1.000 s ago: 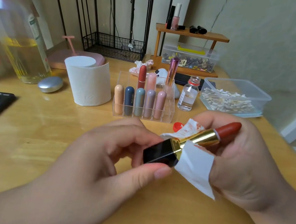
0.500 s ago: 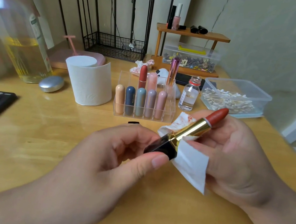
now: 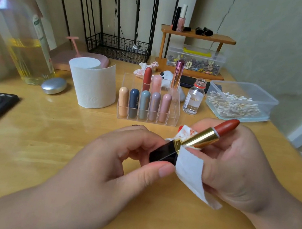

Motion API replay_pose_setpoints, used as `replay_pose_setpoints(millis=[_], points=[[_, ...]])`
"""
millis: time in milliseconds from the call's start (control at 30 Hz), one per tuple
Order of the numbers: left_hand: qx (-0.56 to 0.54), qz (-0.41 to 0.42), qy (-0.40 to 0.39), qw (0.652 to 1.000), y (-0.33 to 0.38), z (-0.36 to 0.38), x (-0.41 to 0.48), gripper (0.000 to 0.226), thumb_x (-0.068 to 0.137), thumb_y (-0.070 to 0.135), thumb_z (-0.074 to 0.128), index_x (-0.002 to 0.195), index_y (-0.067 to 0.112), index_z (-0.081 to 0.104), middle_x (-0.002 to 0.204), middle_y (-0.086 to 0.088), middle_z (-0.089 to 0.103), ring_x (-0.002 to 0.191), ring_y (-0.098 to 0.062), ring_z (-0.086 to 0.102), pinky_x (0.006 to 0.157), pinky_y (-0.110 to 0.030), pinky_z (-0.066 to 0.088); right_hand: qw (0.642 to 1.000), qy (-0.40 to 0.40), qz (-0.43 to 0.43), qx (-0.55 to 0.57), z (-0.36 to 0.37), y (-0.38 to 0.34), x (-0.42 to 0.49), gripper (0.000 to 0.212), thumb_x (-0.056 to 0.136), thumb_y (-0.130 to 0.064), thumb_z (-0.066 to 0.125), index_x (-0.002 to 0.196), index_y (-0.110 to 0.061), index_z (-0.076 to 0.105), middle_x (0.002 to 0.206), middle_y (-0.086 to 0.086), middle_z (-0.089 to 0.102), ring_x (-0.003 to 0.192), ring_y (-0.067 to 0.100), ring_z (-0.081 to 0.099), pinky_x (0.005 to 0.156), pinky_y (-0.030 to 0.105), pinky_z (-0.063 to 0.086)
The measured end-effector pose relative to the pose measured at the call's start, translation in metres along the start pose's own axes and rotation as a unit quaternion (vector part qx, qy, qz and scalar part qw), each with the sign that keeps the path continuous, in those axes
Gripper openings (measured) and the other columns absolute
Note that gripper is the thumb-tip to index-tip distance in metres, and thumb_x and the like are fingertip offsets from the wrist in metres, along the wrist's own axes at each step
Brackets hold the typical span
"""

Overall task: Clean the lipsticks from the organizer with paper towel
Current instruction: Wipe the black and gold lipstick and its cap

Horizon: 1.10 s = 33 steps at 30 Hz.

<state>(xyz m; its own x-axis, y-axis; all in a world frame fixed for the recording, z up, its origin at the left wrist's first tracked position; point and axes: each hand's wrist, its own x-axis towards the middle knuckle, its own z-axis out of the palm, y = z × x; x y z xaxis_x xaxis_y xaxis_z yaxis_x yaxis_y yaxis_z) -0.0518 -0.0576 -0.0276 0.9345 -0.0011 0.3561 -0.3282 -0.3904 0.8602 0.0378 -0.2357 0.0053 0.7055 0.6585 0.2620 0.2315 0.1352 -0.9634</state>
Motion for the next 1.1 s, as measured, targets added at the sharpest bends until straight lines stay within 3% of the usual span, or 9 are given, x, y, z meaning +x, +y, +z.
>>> replay_pose_setpoints(millis=[100, 233, 367, 533, 700, 833, 967, 1033, 1100], points=[[-0.224, -0.137, -0.078, 0.962, -0.002, -0.003, 0.006, 0.036, 0.087, 0.043, 0.062, 0.094, 0.01, 0.074, 0.086, -0.017, 0.071, 0.075, -0.03, 0.066, 0.081, -0.047, 0.055, 1.0, 0.013, -0.006, -0.002, -0.001, 0.003, 0.0, 0.016, 0.066, 0.005, 0.068, 0.064, -0.012, 0.067, 0.057, -0.003, 0.063, 0.049, 0.008, 0.059, 0.047, 0.014, 0.044], [-0.389, -0.186, -0.124, 0.894, -0.003, 0.001, 0.009, 0.028, 0.088, 0.025, 0.064, 0.089, -0.003, 0.069, 0.079, -0.02, 0.065, 0.063, -0.025, 0.062, 0.068, -0.039, 0.056, 1.0, 0.02, -0.008, 0.011, -0.001, 0.005, -0.001, 0.02, 0.058, -0.003, 0.078, 0.068, -0.019, 0.071, 0.063, -0.001, 0.067, 0.058, 0.01, 0.063, 0.054, 0.018, 0.05], [-0.313, -0.162, -0.05, 0.934, -0.006, 0.003, 0.008, 0.029, 0.077, 0.028, 0.073, 0.091, 0.002, 0.073, 0.076, -0.017, 0.067, 0.061, -0.024, 0.064, 0.069, -0.04, 0.057, 1.0, 0.015, 0.023, 0.011, -0.002, 0.002, -0.003, 0.01, 0.068, 0.005, 0.068, 0.071, -0.005, 0.066, 0.05, 0.008, 0.057, 0.037, 0.013, 0.052, 0.038, 0.016, 0.038], [-0.104, -0.047, 0.051, 0.992, 0.001, 0.006, 0.0, 0.028, 0.073, 0.04, 0.077, 0.094, 0.022, 0.075, 0.08, -0.011, 0.072, 0.074, -0.028, 0.069, 0.072, -0.037, 0.057, 1.0, 0.002, 0.022, -0.014, -0.002, 0.002, -0.002, 0.021, 0.079, 0.016, 0.069, 0.071, -0.002, 0.06, 0.047, 0.033, 0.042, 0.028, 0.021, 0.04, 0.035, 0.019, 0.034], [-0.01, 0.015, 0.089, 0.996, 0.002, 0.004, -0.002, 0.027, 0.074, 0.042, 0.078, 0.097, 0.029, 0.074, 0.088, -0.007, 0.072, 0.081, -0.023, 0.07, 0.075, -0.03, 0.056, 0.999, -0.011, 0.016, 0.029, -0.002, 0.005, -0.002, 0.012, 0.079, 0.003, 0.065, 0.073, 0.001, 0.055, 0.044, 0.036, 0.041, 0.026, 0.019, 0.041, 0.036, 0.016, 0.039], [-0.129, -0.055, 0.072, 0.987, 0.003, 0.004, 0.002, 0.032, 0.069, 0.039, 0.081, 0.093, 0.019, 0.075, 0.076, -0.014, 0.07, 0.066, -0.028, 0.068, 0.066, -0.032, 0.057, 0.999, 0.001, 0.008, 0.054, -0.003, 0.009, -0.001, 0.017, 0.075, -0.003, 0.07, 0.072, 0.004, 0.055, 0.046, 0.035, 0.037, 0.028, 0.027, 0.036, 0.037, 0.017, 0.039], [-0.385, -0.162, -0.069, 0.906, 0.002, 0.0, 0.01, 0.031, 0.084, 0.022, 0.071, 0.1, -0.005, 0.068, 0.08, -0.022, 0.066, 0.057, -0.024, 0.062, 0.067, -0.041, 0.057, 0.998, -0.003, 0.022, 0.058, -0.005, 0.009, -0.001, 0.017, 0.071, -0.006, 0.071, 0.073, 0.003, 0.057, 0.052, 0.032, 0.042, 0.031, 0.022, 0.042, 0.036, 0.015, 0.036], [-0.375, -0.157, -0.063, 0.911, -0.001, 0.0, 0.01, 0.027, 0.079, 0.016, 0.073, 0.098, -0.004, 0.07, 0.079, -0.023, 0.067, 0.057, -0.023, 0.063, 0.067, -0.04, 0.057, 0.998, -0.003, 0.028, 0.054, -0.006, 0.009, -0.001, 0.017, 0.069, -0.001, 0.07, 0.072, 0.005, 0.055, 0.052, 0.018, 0.045, 0.034, 0.013, 0.045, 0.036, 0.014, 0.036], [-0.314, -0.127, -0.01, 0.941, 0.0, 0.003, 0.007, 0.028, 0.069, 0.017, 0.08, 0.091, 0.001, 0.074, 0.076, -0.02, 0.07, 0.057, -0.025, 0.066, 0.066, -0.041, 0.059, 0.998, -0.013, 0.027, 0.047, -0.007, 0.009, -0.001, 0.018, 0.068, -0.01, 0.071, 0.074, 0.001, 0.058, 0.052, 0.024, 0.044, 0.033, 0.018, 0.044, 0.037, 0.016, 0.036]])
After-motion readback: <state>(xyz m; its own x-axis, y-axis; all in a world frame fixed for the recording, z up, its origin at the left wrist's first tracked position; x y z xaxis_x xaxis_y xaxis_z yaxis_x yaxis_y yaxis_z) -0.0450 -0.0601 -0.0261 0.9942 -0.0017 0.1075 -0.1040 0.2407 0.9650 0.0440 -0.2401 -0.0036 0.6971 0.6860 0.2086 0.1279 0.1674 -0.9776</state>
